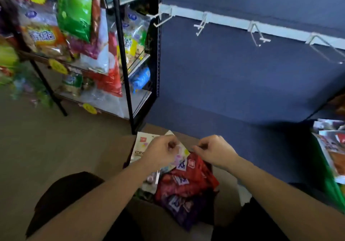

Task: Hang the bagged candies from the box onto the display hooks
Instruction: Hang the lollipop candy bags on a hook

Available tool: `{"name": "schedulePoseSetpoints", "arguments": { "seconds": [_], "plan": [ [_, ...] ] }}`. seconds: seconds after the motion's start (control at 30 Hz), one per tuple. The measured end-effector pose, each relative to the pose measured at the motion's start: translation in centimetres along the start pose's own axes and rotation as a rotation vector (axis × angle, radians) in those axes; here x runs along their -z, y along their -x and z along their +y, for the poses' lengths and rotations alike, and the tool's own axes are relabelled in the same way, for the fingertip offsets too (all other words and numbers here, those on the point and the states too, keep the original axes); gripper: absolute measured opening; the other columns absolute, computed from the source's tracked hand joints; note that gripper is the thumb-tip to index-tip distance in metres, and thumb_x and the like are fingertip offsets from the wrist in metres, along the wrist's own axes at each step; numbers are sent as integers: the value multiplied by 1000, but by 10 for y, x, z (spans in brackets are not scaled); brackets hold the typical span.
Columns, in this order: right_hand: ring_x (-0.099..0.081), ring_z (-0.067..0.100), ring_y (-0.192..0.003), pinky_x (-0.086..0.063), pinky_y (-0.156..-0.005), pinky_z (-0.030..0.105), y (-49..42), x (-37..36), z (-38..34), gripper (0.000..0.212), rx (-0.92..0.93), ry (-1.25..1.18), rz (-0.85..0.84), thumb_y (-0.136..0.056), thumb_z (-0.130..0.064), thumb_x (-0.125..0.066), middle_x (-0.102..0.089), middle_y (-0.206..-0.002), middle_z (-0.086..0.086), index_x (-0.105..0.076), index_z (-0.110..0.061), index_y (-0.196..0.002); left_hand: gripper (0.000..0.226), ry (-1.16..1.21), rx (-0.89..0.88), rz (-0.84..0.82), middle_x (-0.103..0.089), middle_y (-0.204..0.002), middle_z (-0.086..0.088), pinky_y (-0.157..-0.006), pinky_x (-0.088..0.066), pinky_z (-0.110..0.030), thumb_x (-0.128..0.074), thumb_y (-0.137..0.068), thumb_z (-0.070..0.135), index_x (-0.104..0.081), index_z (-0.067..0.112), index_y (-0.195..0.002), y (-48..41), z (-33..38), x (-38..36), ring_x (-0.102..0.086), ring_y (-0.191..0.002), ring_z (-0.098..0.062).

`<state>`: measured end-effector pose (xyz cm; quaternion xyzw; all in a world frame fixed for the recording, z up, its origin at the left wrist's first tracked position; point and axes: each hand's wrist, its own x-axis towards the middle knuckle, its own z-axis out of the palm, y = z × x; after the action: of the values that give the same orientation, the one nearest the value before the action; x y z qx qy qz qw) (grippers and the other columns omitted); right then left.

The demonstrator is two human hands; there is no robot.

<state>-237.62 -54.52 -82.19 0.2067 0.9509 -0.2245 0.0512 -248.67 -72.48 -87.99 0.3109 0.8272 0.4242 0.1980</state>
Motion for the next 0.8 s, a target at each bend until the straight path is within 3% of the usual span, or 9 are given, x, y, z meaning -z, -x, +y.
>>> {"name": "schedulePoseSetpoints", "arguments": {
  "seconds": [0.13,0.2,0.3,0.43,0.57,0.63,0.7,0.73,0.8],
  "plan": [
    [-59,15,-67,-49,-64,32,-17,-45,11,34,-92,-168,-79,-92,-43,-65,-62,-65,-4,-63,-23,-64,32,-48,136,-62,-67,-117,1,-87,-52,-29,-67,-95,32,-66,20,-124,11,-53,-18,-65,-104,-16],
    [-65,13,-89,-50,-76,25,-31,-66,15,17,-176,-262,-169,-94,-43,-66,-72,-92,-7,-75,-29,-97,35,-84,315,-145,-63,-121,0,-85,-49,-28,-63,-97,36,-62,17,-126,13,-86,-22,-62,-109,-20],
    [-65,22,-113,-51,-98,35,-57,-93,21,55,-332,-316,-228,-95,-45,-66,-69,-124,2,-60,-14,-140,20,-171,423,-107,-64,-110,-9,-84,-56,-37,-60,-93,30,-63,13,-104,12,-127,-18,-63,-99,-26],
    [-58,32,-129,-48,-103,38,-84,-118,18,63,-344,-273,-191,-97,-41,-65,-61,-141,13,-50,-4,-146,45,-141,419,57,-52,-141,-9,-97,-52,-38,-60,-95,33,-56,14,-136,3,-158,-8,-57,-122,-28],
    [-59,33,-128,-47,-99,38,-104,-138,18,69,-398,-353,-170,-96,-37,-69,-64,-132,13,-44,-3,-150,74,-116,464,-98,-19,-166,-12,-118,-33,-41,-53,-98,47,-23,17,-159,-2,-181,-17,-24,-151,-33],
    [-64,30,-117,-52,-95,38,-111,-145,24,57,-447,-403,-139,-93,-34,-73,-68,-118,11,-58,-3,-138,82,-157,475,-159,0,-170,-8,-124,-18,-49,-49,-98,52,-6,24,-162,-1,-187,-26,0,-156,-33],
    [-68,27,-88,-55,-76,37,-116,-152,29,31,-468,-410,-146,-92,-33,-74,-70,-90,11,-71,-2,-96,85,-177,460,-168,5,-171,2,-122,-16,-59,-52,-95,54,-2,33,-161,1,-187,-34,10,-156,-33],
    [-63,24,-75,-50,-65,33,-117,-153,29,36,-480,-440,-143,-91,-35,-74,-65,-79,11,-66,-2,-81,86,-178,440,-174,5,-170,5,-120,-18,-62,-54,-94,53,-2,36,-160,1,-186,-36,11,-155,-33],
    [-62,17,-70,-45,-60,28,-118,-151,26,47,-520,-547,-128,-89,-48,-74,-68,-78,8,-68,-2,-80,86,-203,395,-187,4,-170,8,-120,-19,-63,-55,-92,53,-2,39,-159,0,-184,-39,12,-155,-33]
  ]
}}
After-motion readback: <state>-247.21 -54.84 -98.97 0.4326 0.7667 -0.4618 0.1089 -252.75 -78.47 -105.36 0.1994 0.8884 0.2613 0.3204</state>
